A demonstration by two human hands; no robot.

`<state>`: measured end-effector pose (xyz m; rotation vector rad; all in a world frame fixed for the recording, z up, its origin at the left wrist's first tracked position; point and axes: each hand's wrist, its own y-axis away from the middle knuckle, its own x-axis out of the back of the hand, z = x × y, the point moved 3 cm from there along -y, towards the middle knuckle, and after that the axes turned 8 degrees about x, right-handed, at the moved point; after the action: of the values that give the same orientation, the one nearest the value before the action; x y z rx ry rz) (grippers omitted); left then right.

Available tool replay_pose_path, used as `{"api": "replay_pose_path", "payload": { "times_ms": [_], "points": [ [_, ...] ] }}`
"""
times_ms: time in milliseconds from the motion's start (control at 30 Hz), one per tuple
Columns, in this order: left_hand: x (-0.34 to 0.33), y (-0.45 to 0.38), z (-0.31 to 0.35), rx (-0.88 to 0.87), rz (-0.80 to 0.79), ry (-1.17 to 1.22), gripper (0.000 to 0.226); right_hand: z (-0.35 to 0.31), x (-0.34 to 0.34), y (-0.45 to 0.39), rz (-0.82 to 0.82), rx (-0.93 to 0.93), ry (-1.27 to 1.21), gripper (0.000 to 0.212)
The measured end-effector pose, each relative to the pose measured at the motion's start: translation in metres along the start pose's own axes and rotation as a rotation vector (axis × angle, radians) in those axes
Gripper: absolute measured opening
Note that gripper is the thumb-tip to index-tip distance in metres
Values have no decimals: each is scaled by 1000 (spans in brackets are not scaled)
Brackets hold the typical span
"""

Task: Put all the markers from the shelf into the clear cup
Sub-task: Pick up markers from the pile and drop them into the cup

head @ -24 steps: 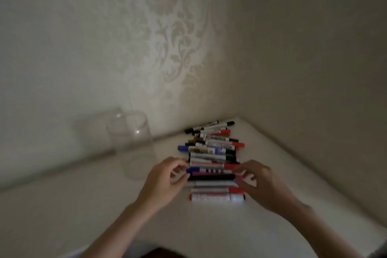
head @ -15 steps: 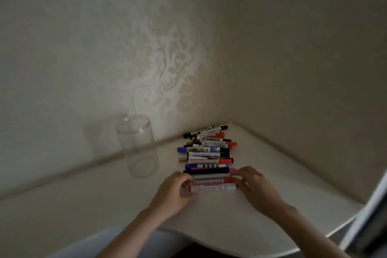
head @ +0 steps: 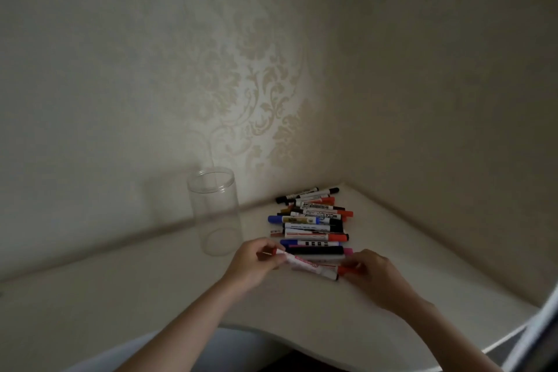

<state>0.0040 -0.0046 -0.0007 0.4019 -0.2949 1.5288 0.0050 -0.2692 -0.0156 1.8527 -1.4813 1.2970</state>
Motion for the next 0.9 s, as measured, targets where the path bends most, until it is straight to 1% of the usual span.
{"api": "replay_pose_path", "payload": {
  "times_ms": [100,200,267,333,400,433,500,567,633,733,900],
  "points": [
    [16,4,10,8,7,237,17,-6,1,5,76,-8,-60,11],
    [48,9,40,-94,30,402,17,-23,21,1,279,-36,-242,27],
    [84,10,68,-203,97,438,19,-40,45,-8,414,-71,-396,21],
    [125,10,95,-284,204,443,19,-61,67,-21,517,-72,-504,15],
    [165,8,114,-317,336,399,16,-84,83,-41,592,-64,-572,10],
    [183,6,118,-319,399,350,16,-98,88,-52,611,-57,-613,15],
    [208,0,118,-303,502,208,19,-126,93,-76,636,-19,-681,23],
    [217,-8,110,-264,552,63,16,-154,92,-98,653,18,-696,25],
    [213,-14,99,-222,577,-42,14,-178,80,-118,638,35,-678,26],
    [198,-23,79,-149,553,-106,17,-204,53,-139,573,74,-607,25],
    [183,-33,58,-69,431,-159,15,-218,10,-167,451,113,-450,22]
  ]
}}
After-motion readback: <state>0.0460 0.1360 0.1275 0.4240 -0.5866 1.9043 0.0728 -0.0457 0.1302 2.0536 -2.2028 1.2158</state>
